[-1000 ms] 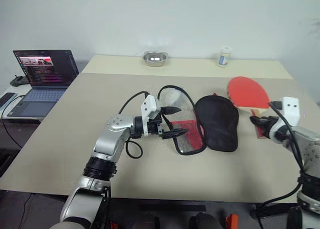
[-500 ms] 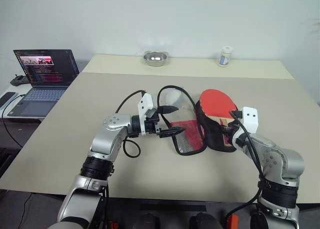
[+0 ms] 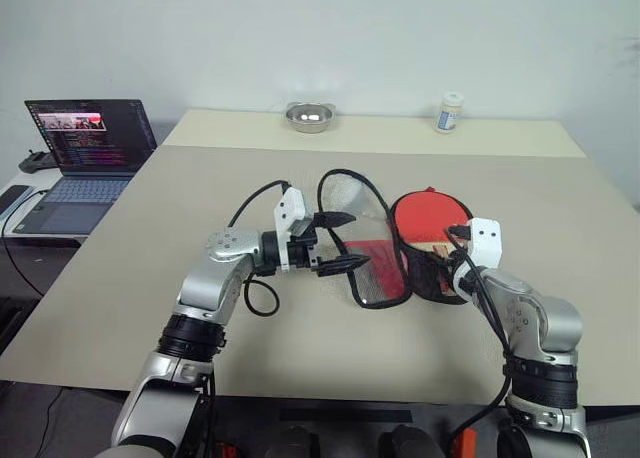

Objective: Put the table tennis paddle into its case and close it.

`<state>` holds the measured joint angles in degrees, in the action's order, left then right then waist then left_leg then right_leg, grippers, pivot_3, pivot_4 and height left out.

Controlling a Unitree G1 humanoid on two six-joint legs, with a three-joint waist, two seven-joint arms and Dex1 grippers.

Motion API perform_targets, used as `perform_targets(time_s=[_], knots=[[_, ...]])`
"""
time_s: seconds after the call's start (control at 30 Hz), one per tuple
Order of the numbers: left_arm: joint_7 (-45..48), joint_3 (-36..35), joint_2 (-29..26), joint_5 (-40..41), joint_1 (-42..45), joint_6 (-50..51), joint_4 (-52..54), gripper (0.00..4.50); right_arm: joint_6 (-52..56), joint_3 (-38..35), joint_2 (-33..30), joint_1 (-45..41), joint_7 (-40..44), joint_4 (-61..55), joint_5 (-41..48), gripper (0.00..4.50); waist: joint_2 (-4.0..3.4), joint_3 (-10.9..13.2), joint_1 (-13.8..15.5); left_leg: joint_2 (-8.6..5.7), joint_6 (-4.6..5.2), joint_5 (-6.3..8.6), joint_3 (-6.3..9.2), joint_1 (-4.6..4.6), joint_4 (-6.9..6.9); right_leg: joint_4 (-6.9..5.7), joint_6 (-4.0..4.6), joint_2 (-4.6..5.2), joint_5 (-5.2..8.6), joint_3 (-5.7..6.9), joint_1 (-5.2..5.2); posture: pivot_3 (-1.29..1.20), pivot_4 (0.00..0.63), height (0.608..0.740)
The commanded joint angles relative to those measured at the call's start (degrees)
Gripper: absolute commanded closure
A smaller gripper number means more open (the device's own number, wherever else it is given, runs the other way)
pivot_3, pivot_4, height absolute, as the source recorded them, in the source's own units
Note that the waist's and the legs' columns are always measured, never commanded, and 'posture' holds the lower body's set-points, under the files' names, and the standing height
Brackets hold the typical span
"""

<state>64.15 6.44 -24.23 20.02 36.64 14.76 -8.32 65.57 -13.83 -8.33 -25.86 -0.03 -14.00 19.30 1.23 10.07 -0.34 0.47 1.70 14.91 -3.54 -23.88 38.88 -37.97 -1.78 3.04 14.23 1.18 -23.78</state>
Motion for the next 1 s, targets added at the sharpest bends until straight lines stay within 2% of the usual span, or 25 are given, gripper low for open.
perform_targets(time_s=[0.03,0.1,0.2,0.33,0.4,0.5,0.7,1.0], knots=[[-0.41,-1.24,-1.15,0.65,-0.55,0.32,2.75,0.00,2.07,1.48,-2.16,0.85,2.41,-10.72,2.30,0.56,0.00,0.00,0.00,0.00,0.00,0.00,0.00,0.00,0.00,0.00,0.00,0.00,0.00,0.00,-0.01,0.00,0.150,0.740],[-0.22,-1.89,-2.54,0.76,-1.86,0.50,3.20,0.00,5.08,2.58,-6.28,2.26,7.22,-15.75,5.46,0.02,0.00,0.00,0.00,0.01,0.00,0.00,0.00,-0.01,-0.02,0.01,0.00,0.01,0.00,0.00,-0.02,0.00,0.150,0.740],[1.06,-3.22,-6.60,0.50,-4.83,0.64,3.29,0.00,7.19,2.20,-15.10,5.65,16.29,-21.99,11.03,0.02,0.00,0.00,0.01,0.01,0.00,0.01,0.01,0.00,-0.03,0.05,0.00,0.02,0.00,0.00,-0.01,0.00,0.150,0.740],[0.18,-4.73,-10.14,-0.44,-6.31,0.07,-0.68,0.00,5.25,-3.53,-23.99,8.20,24.82,-24.49,16.40,0.02,0.04,0.02,0.11,0.05,0.01,0.01,0.05,0.01,-0.04,0.06,0.00,0.03,0.01,0.06,0.00,0.00,0.150,0.740],[-0.85,-5.38,-10.19,-0.31,-6.03,0.49,-2.77,0.00,3.12,-5.05,-28.26,9.37,28.36,-24.84,17.38,0.02,0.04,0.02,0.18,0.05,0.01,0.01,0.07,0.03,-0.02,0.08,-0.01,0.03,0.01,0.10,0.05,0.00,0.150,0.740],[-4.39,-4.88,-8.20,-3.06,-3.73,-1.27,-8.57,0.00,-4.28,-8.56,-36.25,13.20,38.02,-24.68,18.22,0.02,0.09,0.04,0.43,0.04,0.01,0.01,0.12,0.05,0.00,0.17,-0.02,0.03,0.02,0.15,0.14,0.00,0.150,0.740],[-6.14,-0.12,-5.22,-10.23,0.78,-6.34,-17.38,0.00,-9.54,-15.77,-43.49,18.34,50.36,-25.38,25.49,0.02,0.23,0.11,0.74,0.00,0.02,0.02,0.19,-0.01,-0.01,0.32,-0.02,0.03,0.01,0.25,0.23,0.00,0.150,0.740],[-12.41,2.46,2.13,-17.35,10.43,-11.39,-34.77,0.00,-8.84,-18.46,-46.66,17.30,48.73,-26.86,32.19,0.02,0.33,0.17,0.78,0.05,0.02,0.01,0.20,0.01,0.02,0.29,-0.02,0.08,0.00,0.26,0.25,0.00,0.150,0.740]])
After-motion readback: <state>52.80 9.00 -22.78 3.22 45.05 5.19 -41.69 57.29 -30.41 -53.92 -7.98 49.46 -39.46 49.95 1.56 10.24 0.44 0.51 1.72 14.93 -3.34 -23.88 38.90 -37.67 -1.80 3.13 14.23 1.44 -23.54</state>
